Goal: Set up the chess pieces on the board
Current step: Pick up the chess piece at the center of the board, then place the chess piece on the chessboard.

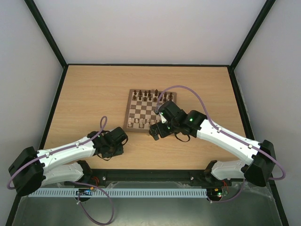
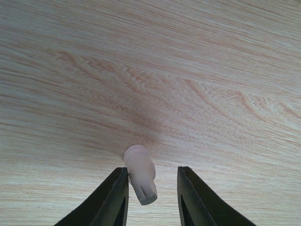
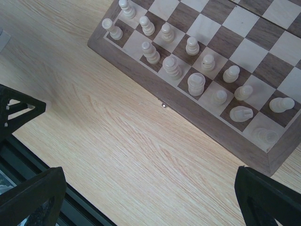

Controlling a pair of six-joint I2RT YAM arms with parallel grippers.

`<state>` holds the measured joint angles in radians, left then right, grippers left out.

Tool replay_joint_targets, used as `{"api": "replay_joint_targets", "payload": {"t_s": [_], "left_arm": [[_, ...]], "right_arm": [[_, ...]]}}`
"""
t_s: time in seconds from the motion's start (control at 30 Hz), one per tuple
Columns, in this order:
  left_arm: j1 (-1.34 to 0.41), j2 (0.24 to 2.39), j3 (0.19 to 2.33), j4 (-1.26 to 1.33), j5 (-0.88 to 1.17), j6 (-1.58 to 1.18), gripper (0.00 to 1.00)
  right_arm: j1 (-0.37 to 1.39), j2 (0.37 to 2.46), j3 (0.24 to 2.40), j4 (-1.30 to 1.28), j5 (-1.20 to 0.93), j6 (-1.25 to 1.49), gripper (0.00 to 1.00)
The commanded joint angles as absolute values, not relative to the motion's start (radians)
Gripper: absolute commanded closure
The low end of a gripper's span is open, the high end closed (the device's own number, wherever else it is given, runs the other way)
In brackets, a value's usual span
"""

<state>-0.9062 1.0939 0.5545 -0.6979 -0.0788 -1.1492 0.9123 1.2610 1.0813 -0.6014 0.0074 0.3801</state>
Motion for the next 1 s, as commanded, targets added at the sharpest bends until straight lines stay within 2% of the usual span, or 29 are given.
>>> {"api": "replay_joint_targets", "payload": {"t_s": [0.0,0.33,0.5,0.77,0.97], "left_arm": [[-0.895,1.093,0.567,-0.717,-0.09,-1.134,0.71],[-0.884,1.125,0.575,-0.729,-0.089,-1.099,0.95],[-0.881,1.204,0.744,-0.797,-0.131,-1.011,0.95],[-0.833,1.512,1.092,-0.825,-0.147,-0.762,0.94],[-0.805,1.678,1.25,-0.826,-0.138,-0.638,0.93]], "right_arm": [[0.92,1.241,1.063,-0.613,0.006,0.37,0.01],[0.922,1.244,1.065,-0.613,0.009,0.368,0.01],[0.923,1.246,1.07,-0.62,0.026,0.37,0.01],[0.922,1.238,1.097,-0.659,0.086,0.382,0.01],[0.921,1.24,1.1,-0.674,0.13,0.395,0.01]]}}
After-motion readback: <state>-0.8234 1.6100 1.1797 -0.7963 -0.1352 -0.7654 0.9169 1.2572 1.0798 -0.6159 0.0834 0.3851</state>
